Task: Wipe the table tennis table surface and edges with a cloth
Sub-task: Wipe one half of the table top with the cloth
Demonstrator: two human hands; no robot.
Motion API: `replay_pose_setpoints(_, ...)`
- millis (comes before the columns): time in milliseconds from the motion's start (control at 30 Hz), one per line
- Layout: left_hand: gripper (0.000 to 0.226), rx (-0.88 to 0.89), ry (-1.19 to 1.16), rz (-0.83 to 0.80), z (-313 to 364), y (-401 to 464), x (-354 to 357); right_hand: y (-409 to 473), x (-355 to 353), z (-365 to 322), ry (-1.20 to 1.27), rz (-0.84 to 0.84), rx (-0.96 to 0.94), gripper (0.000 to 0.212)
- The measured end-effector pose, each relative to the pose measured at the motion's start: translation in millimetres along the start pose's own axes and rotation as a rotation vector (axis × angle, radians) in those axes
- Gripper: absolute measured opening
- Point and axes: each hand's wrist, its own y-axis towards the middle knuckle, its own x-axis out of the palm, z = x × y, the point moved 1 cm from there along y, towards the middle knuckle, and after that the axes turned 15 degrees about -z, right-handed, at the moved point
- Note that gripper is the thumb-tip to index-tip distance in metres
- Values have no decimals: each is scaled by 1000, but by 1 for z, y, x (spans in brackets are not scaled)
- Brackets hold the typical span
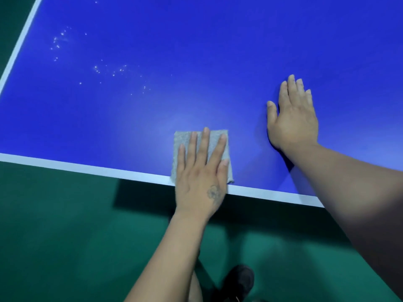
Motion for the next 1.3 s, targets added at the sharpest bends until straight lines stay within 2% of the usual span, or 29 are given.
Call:
replay_pose_setpoints(133,59,-134,-22,-48,-71,-21,-15,-12,-6,-31,-26,19,36,65)
replay_pose_setpoints(233,63,-273,-85,-66,-125,-2,-35,-18,-4,-82,15,58,-60,65)
replay_pose_setpoints(367,60,-356,-183,-42,-140,57,-55,-4,7,-148,97,-8,-105,63)
replay_pose_setpoints(500,63,-193,-101,-17,-116,83,-55,17,16,-174,88,-30,-66,63)
replay_pose_setpoints(600,59,1,-27,0,-112,69,-48,22,22,-176,57,4,-22,65)
replay_pose_setpoints(700,58,84,24,-17,-120,42,-42,22,23,-177,72,19,3,65)
replay_pose_setpoints(800,59,41,39,-26,-135,19,-38,23,22,-177,78,22,6,64)
replay_pose_setpoints(1000,60,-271,-68,45,-181,68,-60,26,24,-175,115,37,7,61)
replay_pose_setpoints(1133,61,-252,-102,90,-178,137,-79,27,27,-173,115,51,11,61)
replay_pose_setpoints(1300,62,-158,-116,71,-141,202,-93,27,27,-172,149,71,4,62)
